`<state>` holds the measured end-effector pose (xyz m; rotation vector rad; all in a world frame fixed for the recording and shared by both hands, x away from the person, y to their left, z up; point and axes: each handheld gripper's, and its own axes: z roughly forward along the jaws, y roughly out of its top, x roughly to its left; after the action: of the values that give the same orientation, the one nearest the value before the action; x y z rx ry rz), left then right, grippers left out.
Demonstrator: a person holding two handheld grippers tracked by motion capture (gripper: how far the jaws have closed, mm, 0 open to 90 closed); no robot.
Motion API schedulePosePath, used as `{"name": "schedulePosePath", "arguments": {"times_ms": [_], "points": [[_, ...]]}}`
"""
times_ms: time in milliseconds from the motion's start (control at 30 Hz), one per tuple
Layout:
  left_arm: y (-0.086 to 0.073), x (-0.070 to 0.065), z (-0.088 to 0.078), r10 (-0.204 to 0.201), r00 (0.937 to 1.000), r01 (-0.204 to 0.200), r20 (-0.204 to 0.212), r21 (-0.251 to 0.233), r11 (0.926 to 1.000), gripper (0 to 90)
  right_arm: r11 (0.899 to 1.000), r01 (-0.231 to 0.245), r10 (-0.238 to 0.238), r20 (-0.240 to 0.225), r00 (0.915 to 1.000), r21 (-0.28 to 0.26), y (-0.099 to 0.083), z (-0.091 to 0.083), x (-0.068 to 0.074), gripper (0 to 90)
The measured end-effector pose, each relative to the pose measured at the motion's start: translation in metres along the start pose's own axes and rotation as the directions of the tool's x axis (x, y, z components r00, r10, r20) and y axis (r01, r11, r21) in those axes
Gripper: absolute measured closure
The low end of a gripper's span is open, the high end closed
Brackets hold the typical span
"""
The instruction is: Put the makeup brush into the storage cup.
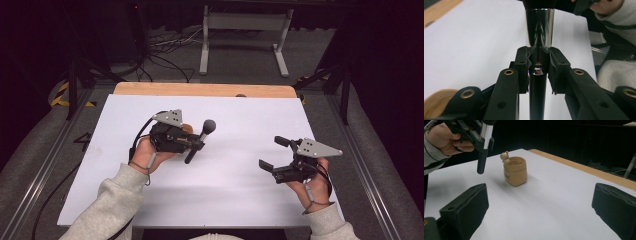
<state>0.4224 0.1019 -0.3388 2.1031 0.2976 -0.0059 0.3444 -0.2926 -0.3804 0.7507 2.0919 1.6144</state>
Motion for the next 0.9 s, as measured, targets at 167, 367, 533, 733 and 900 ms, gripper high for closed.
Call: {"name": "schedulePosePath", "arguments": {"times_ms": [167,367,533,733,900], "points": [[0.001,0.003,-0.004,-0.020,0.9971,0.018,-0.073,-0.030,0.9994,72.2,1.000,-0.009,0.009,0.003,1.0000,0.004,-0.005,-0.001,-0.001,1.2],[-0.001,0.008,-0.009,-0.051,0.9919,0.040,-0.116,-0.094,0.9947,72.2,1.000,-0.017,0.017,0.015,0.9997,-0.005,-0.011,-0.001,-0.003,1.2],[-0.005,0.013,-0.015,-0.063,0.9855,0.037,-0.158,-0.164,0.9857,72.2,1.000,-0.024,0.024,0.015,0.9996,-0.005,-0.016,0.000,-0.003,1.2],[-0.009,0.017,-0.018,-0.073,0.9762,0.028,-0.204,-0.214,0.9765,72.2,1.000,-0.028,0.028,0.012,0.9995,-0.009,-0.018,0.000,-0.003,1.2],[-0.013,0.022,-0.019,-0.091,0.9648,0.027,-0.247,-0.253,0.9671,72.2,1.000,-0.030,0.030,0.007,0.9995,-0.009,-0.020,0.001,-0.003,1.2]]}}
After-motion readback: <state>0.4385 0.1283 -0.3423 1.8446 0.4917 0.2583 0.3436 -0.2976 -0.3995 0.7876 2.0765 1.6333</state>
